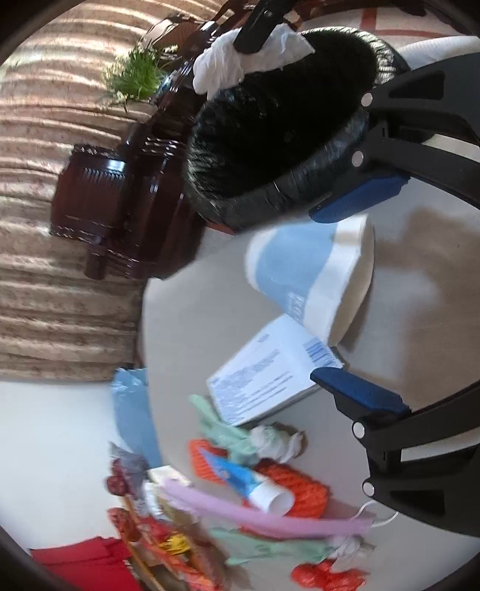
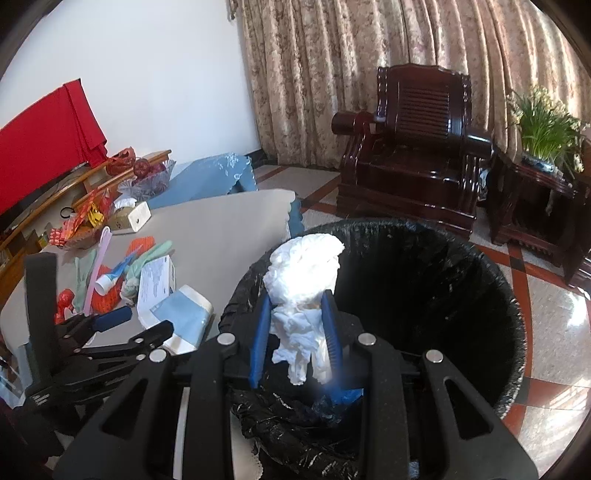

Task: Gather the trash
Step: 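Move both grippers over the bin and release the paper cup and tissues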

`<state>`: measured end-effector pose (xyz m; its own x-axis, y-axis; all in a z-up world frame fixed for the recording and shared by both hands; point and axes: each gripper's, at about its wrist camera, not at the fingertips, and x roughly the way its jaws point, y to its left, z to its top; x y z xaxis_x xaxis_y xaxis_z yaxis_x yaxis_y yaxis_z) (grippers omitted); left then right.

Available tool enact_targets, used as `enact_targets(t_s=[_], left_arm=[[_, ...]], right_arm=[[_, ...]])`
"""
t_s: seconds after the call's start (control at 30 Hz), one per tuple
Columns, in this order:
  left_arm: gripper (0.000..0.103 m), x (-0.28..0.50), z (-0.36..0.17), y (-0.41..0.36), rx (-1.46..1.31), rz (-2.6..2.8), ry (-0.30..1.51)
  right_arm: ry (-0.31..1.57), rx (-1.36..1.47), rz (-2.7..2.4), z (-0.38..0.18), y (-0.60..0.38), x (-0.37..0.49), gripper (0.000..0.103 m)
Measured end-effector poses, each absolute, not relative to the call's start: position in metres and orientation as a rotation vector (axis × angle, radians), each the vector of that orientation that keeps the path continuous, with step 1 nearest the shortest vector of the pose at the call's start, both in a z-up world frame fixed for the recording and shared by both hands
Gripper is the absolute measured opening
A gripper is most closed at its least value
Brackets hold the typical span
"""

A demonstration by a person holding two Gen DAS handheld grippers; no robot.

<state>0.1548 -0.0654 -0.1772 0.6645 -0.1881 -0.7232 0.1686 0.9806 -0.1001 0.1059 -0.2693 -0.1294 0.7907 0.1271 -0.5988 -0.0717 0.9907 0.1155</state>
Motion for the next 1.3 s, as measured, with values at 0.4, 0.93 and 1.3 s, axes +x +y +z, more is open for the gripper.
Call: enact_targets(t_s=[0.4, 0.93, 1.3], left_arm=[[0.042, 0.164, -0.194, -0.071, -0.118, -0.318, 0.877], [0.014, 0.148, -0.132, -0.094, -0.069, -0.36, 0.731], [0.014, 0.15, -0.093, -0.15, -0.026, -0.471, 0.644]], right_arm=[[0.71, 0.086, 0.128, -0.154, -0.259, 0.123, 0.027], [0.645, 0.086, 0.111, -0.128, -0.273, 0.115, 0.027], [0.571, 0.092, 0.014, -0.099, -0.319, 0.094, 0.027]])
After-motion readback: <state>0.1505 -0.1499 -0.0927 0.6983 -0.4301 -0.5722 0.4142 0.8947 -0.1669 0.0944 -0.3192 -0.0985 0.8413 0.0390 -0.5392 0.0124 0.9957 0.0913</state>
